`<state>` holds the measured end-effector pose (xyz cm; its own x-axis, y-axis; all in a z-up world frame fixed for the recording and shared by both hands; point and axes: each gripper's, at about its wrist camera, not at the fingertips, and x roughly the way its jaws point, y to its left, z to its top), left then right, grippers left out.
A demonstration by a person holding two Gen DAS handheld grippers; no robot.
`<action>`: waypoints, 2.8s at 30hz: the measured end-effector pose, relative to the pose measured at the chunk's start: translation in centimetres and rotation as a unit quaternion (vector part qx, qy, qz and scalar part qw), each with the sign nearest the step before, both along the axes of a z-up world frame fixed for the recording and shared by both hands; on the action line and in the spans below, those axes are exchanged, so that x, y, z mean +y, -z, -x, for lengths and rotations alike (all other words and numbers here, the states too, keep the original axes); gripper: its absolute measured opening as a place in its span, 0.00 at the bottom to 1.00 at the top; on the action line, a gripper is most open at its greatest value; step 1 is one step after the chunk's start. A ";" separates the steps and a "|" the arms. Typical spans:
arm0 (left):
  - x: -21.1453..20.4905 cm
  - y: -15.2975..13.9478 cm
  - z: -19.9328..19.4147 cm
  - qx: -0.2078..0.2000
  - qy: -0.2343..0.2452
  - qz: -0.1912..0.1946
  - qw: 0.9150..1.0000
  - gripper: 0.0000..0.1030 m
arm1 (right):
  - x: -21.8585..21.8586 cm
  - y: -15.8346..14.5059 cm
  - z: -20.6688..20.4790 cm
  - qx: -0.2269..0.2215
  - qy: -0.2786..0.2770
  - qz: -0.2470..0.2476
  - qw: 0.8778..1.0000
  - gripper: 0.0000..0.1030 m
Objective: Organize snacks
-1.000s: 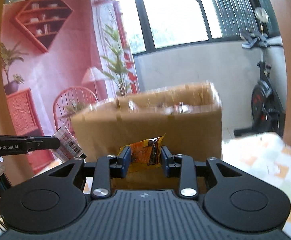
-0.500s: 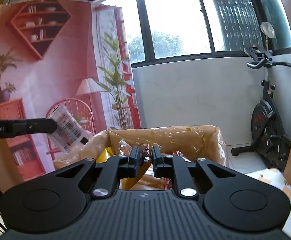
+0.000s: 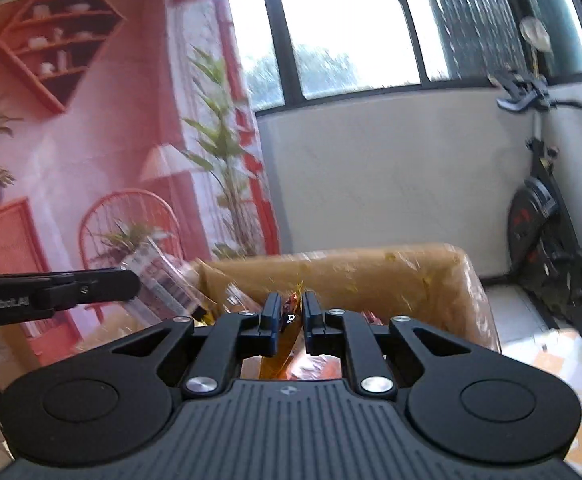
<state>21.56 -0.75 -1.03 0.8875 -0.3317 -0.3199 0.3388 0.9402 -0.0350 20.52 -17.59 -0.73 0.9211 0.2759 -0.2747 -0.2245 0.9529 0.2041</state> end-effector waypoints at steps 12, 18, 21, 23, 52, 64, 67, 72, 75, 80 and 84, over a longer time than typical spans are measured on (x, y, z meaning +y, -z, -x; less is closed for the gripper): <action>1.3 -1.3 0.8 0.006 -0.033 -0.023 0.999 0.87 | -0.8 -1.1 0.8 0.028 0.041 0.045 0.998 0.70; 1.7 -2.6 2.7 -0.002 -0.046 -0.023 0.999 0.91 | -1.1 -2.4 2.4 0.036 0.038 0.029 0.998 0.89; 1.9 -3.1 3.5 -0.007 -0.058 -0.026 0.998 0.92 | -0.9 -3.0 3.2 0.039 0.043 0.031 0.998 0.94; 2.1 -3.5 4.1 -0.011 -0.065 -0.029 0.997 0.94 | -0.7 -3.3 3.9 0.044 0.049 0.030 0.997 0.96; 2.3 -8.0 12.5 -0.041 -0.094 -0.014 0.995 0.94 | 0.7 -9.2 14.2 0.009 0.083 0.039 0.996 1.00; 2.1 -7.5 13.5 -0.038 -0.101 -0.014 0.994 0.94 | 1.4 -9.0 15.4 0.011 0.078 0.047 0.996 1.00; 2.2 -7.5 13.6 -0.038 -0.102 -0.013 0.994 0.94 | 1.2 -8.9 15.5 0.012 0.079 0.044 0.996 1.00; 2.4 -7.6 13.5 -0.035 -0.103 -0.010 0.994 0.94 | 0.9 -8.8 15.5 0.013 0.082 0.041 0.996 1.00; 2.3 -7.6 13.5 -0.035 -0.105 -0.013 0.994 0.94 | 0.7 -8.8 15.6 0.013 0.084 0.039 0.996 1.00; 2.2 -7.6 13.6 -0.037 -0.108 -0.013 0.993 0.94 | 0.6 -8.6 15.6 0.014 0.086 0.036 0.996 1.00; 2.1 -7.6 13.6 -0.037 -0.109 -0.014 0.993 0.94 | 0.5 -8.7 15.6 0.015 0.087 0.034 0.996 1.00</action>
<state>7.98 1.35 6.57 0.9587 -0.1214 -0.2570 0.1283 0.9917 0.0103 4.88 -17.09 7.94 0.9446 0.0924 -0.3150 -0.0496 0.9887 0.1411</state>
